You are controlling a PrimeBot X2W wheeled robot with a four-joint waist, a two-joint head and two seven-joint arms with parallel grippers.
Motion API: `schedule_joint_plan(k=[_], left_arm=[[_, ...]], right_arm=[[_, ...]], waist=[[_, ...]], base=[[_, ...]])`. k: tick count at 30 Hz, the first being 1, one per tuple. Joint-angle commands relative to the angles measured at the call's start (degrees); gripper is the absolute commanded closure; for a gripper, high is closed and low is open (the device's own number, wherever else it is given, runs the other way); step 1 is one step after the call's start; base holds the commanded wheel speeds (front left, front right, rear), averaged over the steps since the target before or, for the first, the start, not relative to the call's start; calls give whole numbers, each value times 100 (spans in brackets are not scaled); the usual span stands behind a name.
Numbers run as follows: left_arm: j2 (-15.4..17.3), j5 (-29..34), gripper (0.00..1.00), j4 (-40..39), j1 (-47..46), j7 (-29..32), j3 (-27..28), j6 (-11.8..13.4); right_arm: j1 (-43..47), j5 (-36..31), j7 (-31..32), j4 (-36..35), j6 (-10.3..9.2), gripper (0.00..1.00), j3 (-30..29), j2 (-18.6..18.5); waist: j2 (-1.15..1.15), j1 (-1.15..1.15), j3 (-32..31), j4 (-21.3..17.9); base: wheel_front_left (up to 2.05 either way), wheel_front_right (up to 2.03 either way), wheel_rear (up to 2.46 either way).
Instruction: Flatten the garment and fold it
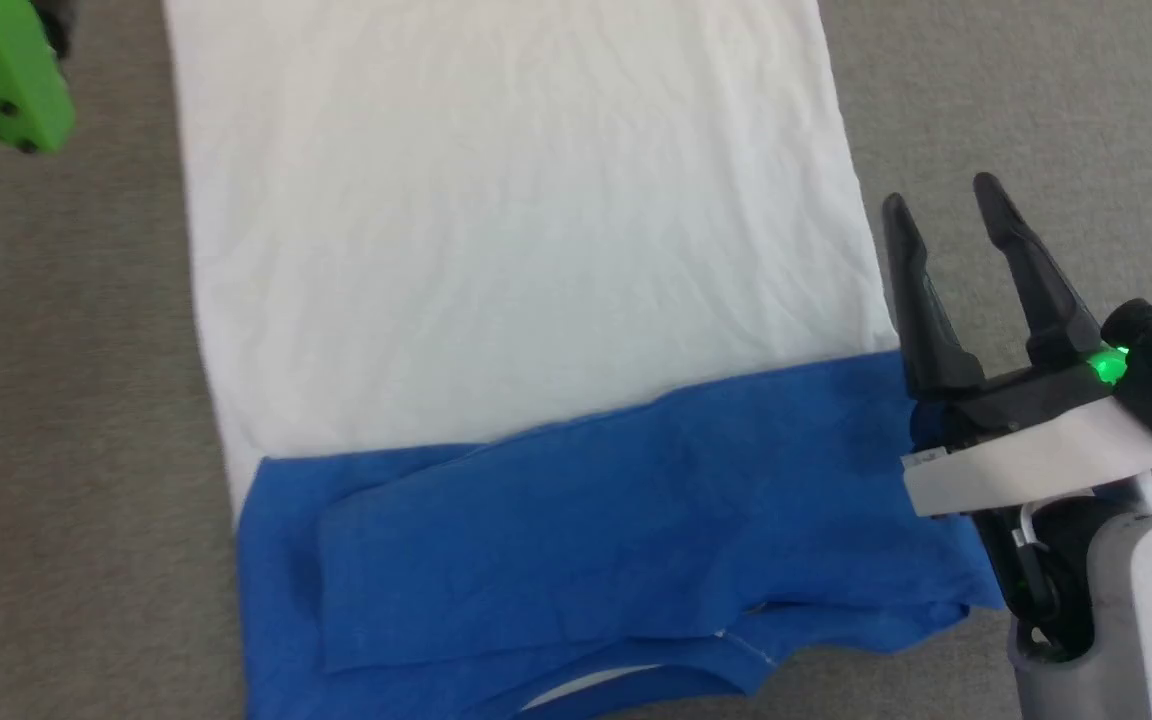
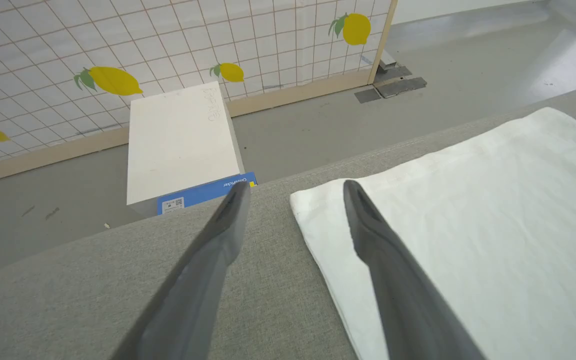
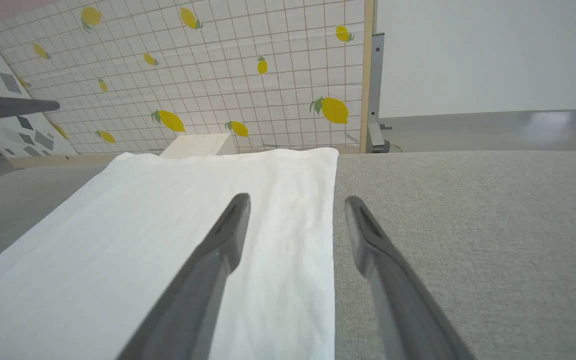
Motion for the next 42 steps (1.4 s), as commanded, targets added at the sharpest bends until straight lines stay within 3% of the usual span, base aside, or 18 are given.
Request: schedule_joint_plan(k=[1, 7, 11, 15, 21, 22, 23, 24, 30, 34, 42], left_arm=[[80, -125, 0, 73, -219, 253, 8, -12], [392, -226, 0, 140, -771, 1368, 36, 231], [572, -126, 0, 86, -1022, 2053, -7, 550], [624, -58, 0, 11, -1098, 2421, 28, 918], [836, 106, 0, -90, -917, 2919, -39, 1267], [842, 74, 60, -115, -880, 2999, -37, 1294], [846, 39, 85, -167, -845, 3061, -36, 1304], [847, 22, 100, -217, -831, 3065, -28, 1310], [738, -20, 100, -451, -850, 2748, -96, 1114], [602, 53, 100, -457, -951, 2324, -195, 936], [109, 123, 100, -405, -1289, 1603, -478, 618]], right_arm=[[-75, 62, -98, 36, -8, 0, 46, 14], [-208, 250, -298, 151, -8, 0, 207, 14], [-257, 269, -387, 162, -8, 0, 152, 14], [-300, 294, -420, 171, -8, 0, 159, 14], [-369, 303, -410, 120, -8, 0, 225, 15], [-382, 293, -398, 115, -8, 0, 234, 15], [-401, 268, -373, 105, -8, 0, 242, 15], [-419, 260, -351, 91, -8, 0, 238, 15], [-954, -152, -36, -46, -8, 0, 196, 15], [-1955, -410, 419, 98, -8, 0, 205, 15], [-4405, -144, 1929, 2039, -8, 0, -186, 15]], waist=[[0, -1, 666, -636], [0, -1, 981, -920], [0, -1, 1158, -1008], [0, -1, 1252, -1039], [0, -1, 1289, -1025], [0, -1, 1285, -1018], [0, -1, 1280, -1003], [0, -1, 1277, -988], [0, -1, 1258, -828], [0, -1, 1243, -667], [0, -1, 1337, -77]], base=[[0, 0, 0], [0, 0, 0], [0, 0, 0], [0, 0, 0], [0, 0, 0], [0, 0, 0], [0, 0, 0], [0, 0, 0], [0, 0, 0], [0, 0, 0], [0, 0, 0]])
